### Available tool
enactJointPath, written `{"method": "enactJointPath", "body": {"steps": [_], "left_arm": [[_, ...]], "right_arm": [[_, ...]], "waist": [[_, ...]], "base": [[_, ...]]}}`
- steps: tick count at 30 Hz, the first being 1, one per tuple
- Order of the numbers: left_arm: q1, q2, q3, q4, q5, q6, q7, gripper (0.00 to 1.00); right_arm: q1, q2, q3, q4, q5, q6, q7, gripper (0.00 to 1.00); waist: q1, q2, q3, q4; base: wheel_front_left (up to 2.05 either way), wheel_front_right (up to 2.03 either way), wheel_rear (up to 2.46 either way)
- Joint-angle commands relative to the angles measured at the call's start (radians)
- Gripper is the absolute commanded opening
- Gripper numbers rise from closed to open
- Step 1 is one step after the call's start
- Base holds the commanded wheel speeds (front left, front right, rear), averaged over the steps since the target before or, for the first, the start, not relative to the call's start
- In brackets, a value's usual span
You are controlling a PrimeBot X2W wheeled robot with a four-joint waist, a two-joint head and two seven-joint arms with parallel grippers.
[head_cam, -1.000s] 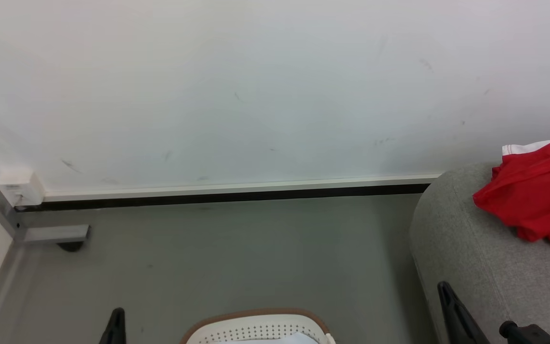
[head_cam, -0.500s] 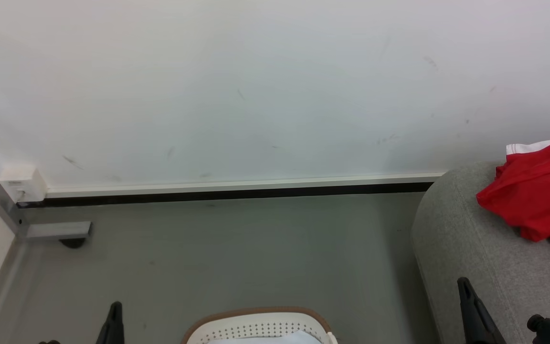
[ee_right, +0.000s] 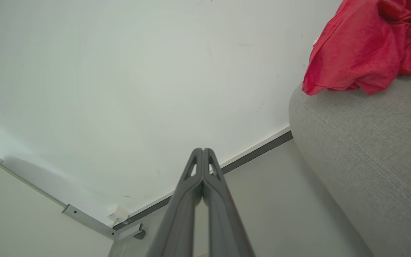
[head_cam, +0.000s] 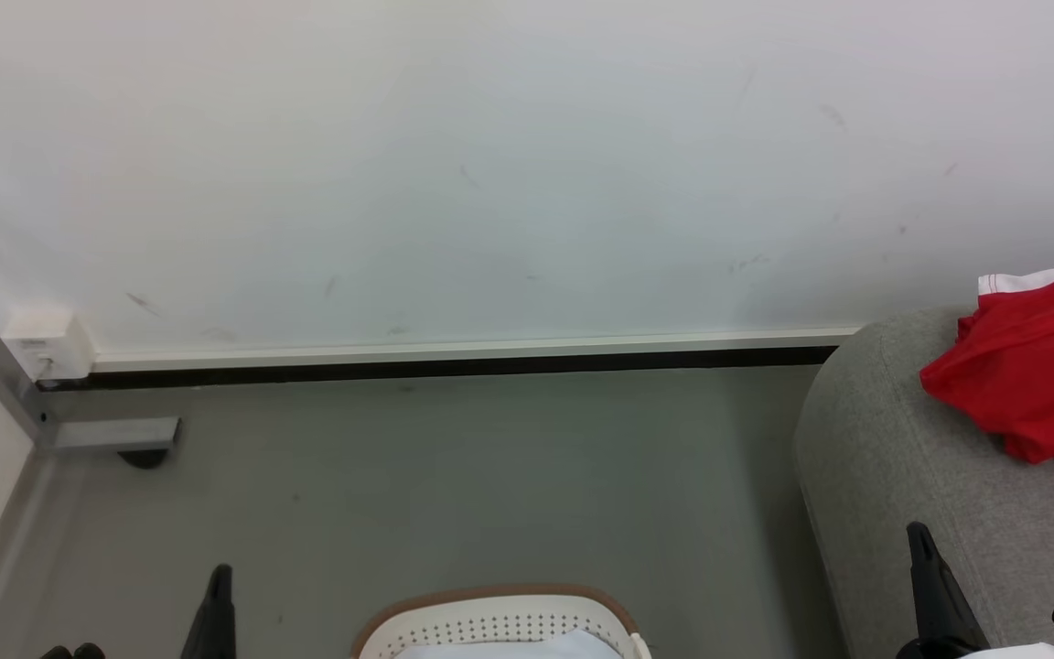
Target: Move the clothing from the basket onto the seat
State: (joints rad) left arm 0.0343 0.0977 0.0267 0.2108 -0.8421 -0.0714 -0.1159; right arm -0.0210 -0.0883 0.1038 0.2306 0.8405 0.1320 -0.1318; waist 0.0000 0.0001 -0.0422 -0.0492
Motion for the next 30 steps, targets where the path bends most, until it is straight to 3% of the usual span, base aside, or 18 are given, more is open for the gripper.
{"method": "enactJointPath", "body": {"steps": [1, 30], "left_arm": [[-0.027, 0.002, 0.009, -0.010, -0.034, -0.007, 0.008, 0.00], [-0.079, -0.018, 0.043, 0.008, -0.339, -0.029, 0.100, 0.00]], "right_arm": [[-0.032, -0.001, -0.011, -0.008, 0.036, -0.001, 0.008, 0.00], [-0.056, 0.007, -0.086, 0.000, 0.350, -0.001, 0.098, 0.00]], "waist": [[0.0000, -0.0001, 0.001, 0.001], [0.0000, -0.0001, 0.015, 0.016]], "base": [[0.00, 0.00, 0.00], [0.00, 0.00, 0.00]]}}
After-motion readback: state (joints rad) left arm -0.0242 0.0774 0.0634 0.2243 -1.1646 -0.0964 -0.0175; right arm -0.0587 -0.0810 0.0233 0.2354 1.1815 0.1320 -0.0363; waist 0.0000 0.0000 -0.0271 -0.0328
